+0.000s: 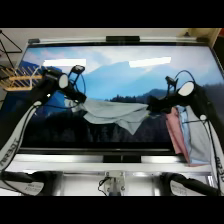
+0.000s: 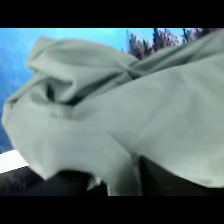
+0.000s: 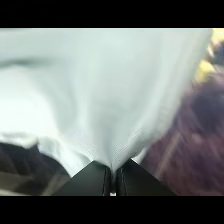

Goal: Fold the shirts.

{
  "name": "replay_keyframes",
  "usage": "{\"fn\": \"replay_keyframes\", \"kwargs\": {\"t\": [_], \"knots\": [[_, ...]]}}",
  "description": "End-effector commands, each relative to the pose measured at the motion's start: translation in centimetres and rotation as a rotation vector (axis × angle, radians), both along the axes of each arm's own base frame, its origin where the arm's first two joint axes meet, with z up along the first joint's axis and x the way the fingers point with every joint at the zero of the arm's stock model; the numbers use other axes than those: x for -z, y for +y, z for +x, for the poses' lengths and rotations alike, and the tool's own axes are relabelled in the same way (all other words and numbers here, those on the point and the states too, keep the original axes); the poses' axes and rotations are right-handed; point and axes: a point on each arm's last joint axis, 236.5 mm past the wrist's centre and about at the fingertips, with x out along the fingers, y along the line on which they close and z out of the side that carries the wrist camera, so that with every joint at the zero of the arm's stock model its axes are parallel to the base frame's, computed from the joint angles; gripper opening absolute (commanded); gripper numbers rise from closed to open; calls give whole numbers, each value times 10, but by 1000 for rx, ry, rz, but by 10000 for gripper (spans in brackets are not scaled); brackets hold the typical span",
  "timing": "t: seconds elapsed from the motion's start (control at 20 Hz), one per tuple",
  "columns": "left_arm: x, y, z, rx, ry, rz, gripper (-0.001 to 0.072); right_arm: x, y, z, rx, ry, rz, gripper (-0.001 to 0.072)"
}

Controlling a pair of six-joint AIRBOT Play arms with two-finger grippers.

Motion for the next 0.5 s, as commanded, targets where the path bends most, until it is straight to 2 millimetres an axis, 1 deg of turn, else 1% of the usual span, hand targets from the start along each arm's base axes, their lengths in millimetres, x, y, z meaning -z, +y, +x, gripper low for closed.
{"fn": "replay_keyframes", "kwargs": {"t": [0.0, 0.05, 0.1, 0.15, 0.2, 0.25, 0.3, 0.35, 0.4, 0.45], "knots": [[4, 18, 31, -28, -4, 67, 544, 19, 6, 23, 37, -36, 37, 71], [-12, 34, 39, -50, -22, 90, 548, 19, 5, 21, 24, -35, 32, 71], [-24, 52, 42, -69, -15, 100, 548, 21, 4, 18, 8, -26, 25, 70], [-30, 76, 39, -119, 14, 110, 548, 22, 5, 13, -12, -13, 23, 71], [-29, 101, 32, -177, 65, 112, 548, 22, 6, 8, -30, 3, 23, 71], [-21, 122, 15, -251, 155, 81, 548, 23, 6, 3, -42, 20, 20, 71], [-10, 129, -1, -321, 246, -2, 548, 25, 5, -2, -55, 36, 12, 71], [2, 123, -15, -380, 333, -139, 548, 26, 4, -5, -68, 45, 2, 71], [11, 110, -24, -419, 397, -280, 548, 28, 1, -7, -76, 49, -12, 71], [19, 96, -29, -453, 438, -410, 548, 28, 0, -7, -78, 51, -14, 71]]}}
